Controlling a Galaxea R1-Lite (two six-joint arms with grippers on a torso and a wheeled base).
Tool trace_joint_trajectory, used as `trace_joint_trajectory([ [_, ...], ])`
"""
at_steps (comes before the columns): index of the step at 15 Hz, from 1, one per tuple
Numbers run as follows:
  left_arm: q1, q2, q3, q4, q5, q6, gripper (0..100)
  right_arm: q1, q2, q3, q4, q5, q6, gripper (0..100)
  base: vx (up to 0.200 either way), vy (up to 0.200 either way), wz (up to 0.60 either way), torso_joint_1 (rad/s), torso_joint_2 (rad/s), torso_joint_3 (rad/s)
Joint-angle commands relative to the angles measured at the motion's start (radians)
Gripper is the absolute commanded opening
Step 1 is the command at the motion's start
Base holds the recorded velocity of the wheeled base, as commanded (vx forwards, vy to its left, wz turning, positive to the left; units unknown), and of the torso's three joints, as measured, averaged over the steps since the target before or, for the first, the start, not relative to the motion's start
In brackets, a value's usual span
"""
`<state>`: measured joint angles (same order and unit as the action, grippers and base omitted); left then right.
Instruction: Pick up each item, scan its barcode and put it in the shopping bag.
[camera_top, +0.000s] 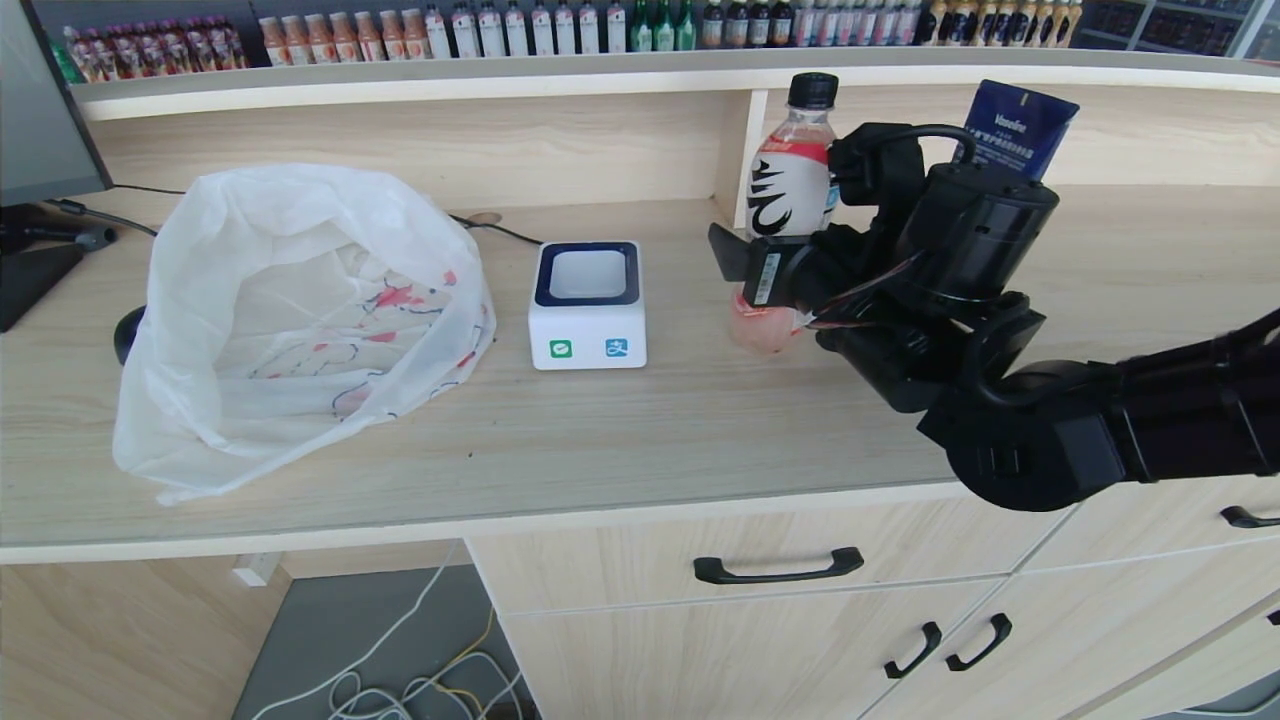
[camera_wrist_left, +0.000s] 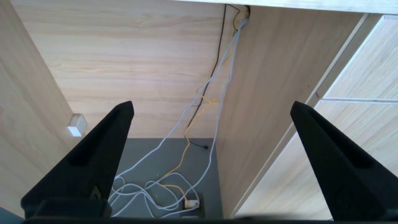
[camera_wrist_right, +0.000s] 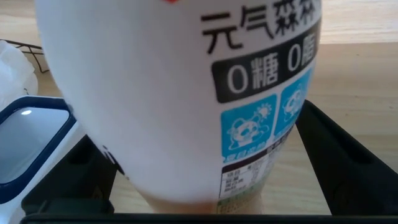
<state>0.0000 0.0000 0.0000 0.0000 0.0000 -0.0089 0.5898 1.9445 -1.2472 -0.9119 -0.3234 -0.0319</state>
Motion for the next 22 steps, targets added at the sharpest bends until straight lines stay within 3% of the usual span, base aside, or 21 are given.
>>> trace_joint_trajectory([
  [1, 0.0, 0.0, 0.0, 0.0, 0.0, 0.0, 100, -0.001, 0.005, -0.008, -0.001, 0.0, 0.0, 100, 0.0, 0.0, 0.0, 0.0, 0.0, 0.0],
  [4, 0.0, 0.002, 0.0, 0.0, 0.0, 0.0, 100, 0.001, 0.01, -0.011, -0.001, 0.0, -0.002, 100, 0.0, 0.0, 0.0, 0.0, 0.0, 0.0],
  [5, 0.0, 0.0, 0.0, 0.0, 0.0, 0.0, 100, 0.001, 0.01, -0.012, -0.001, 0.0, -0.002, 0, 0.0, 0.0, 0.0, 0.0, 0.0, 0.0],
  [22, 0.0, 0.0, 0.0, 0.0, 0.0, 0.0, 100, -0.001, -0.009, -0.028, -0.007, 0.0, 0.0, 0, 0.0, 0.0, 0.0, 0.0, 0.0, 0.0],
])
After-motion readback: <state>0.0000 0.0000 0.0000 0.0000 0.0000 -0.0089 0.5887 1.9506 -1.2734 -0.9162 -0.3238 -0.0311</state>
